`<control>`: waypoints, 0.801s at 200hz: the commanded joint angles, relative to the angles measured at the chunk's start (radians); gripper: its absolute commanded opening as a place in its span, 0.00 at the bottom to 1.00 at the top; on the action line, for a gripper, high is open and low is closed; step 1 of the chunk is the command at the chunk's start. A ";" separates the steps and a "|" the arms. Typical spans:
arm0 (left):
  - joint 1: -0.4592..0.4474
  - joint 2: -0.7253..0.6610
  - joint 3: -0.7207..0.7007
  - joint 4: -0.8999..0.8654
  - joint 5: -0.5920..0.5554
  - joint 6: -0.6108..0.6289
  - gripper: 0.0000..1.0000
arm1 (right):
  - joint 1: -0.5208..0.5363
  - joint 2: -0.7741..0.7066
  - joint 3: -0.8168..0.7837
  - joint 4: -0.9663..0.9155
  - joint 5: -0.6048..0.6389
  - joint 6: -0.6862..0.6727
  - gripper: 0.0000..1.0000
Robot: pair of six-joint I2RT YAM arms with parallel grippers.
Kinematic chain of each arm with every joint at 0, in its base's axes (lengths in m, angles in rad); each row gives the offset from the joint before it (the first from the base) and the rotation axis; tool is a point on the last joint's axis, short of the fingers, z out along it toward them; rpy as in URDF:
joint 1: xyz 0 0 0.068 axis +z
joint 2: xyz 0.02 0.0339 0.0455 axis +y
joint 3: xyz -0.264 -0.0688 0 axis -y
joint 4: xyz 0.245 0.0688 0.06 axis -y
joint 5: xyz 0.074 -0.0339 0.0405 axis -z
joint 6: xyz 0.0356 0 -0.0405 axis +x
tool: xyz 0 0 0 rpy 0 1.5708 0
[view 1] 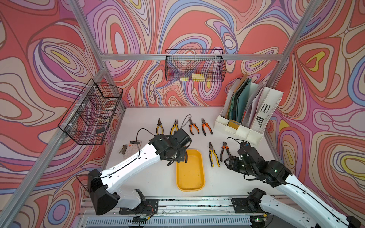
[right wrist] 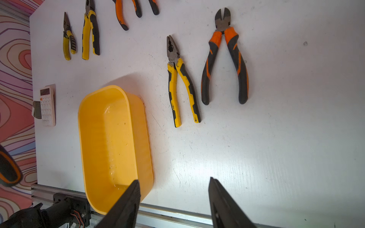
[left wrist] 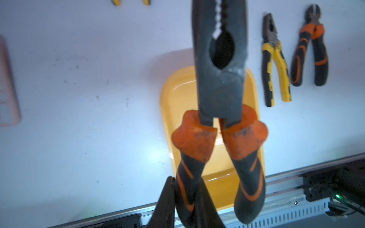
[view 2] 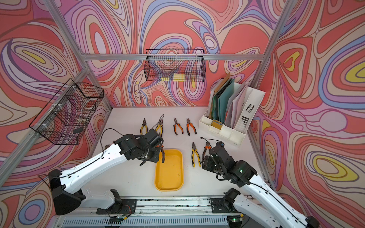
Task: Take the pliers out of the storage box
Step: Place the pliers at the center of the board.
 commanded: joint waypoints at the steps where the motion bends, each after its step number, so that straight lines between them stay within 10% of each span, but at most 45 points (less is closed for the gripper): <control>1: 0.120 -0.055 -0.046 -0.089 -0.021 0.145 0.00 | 0.006 -0.007 0.024 -0.003 0.016 -0.010 0.60; 44: 0.320 -0.090 -0.199 -0.034 0.070 0.256 0.00 | 0.006 -0.005 0.023 0.001 0.022 -0.006 0.59; 160: 0.327 0.167 -0.423 0.244 0.200 0.188 0.00 | 0.006 0.008 0.011 0.023 0.035 0.007 0.59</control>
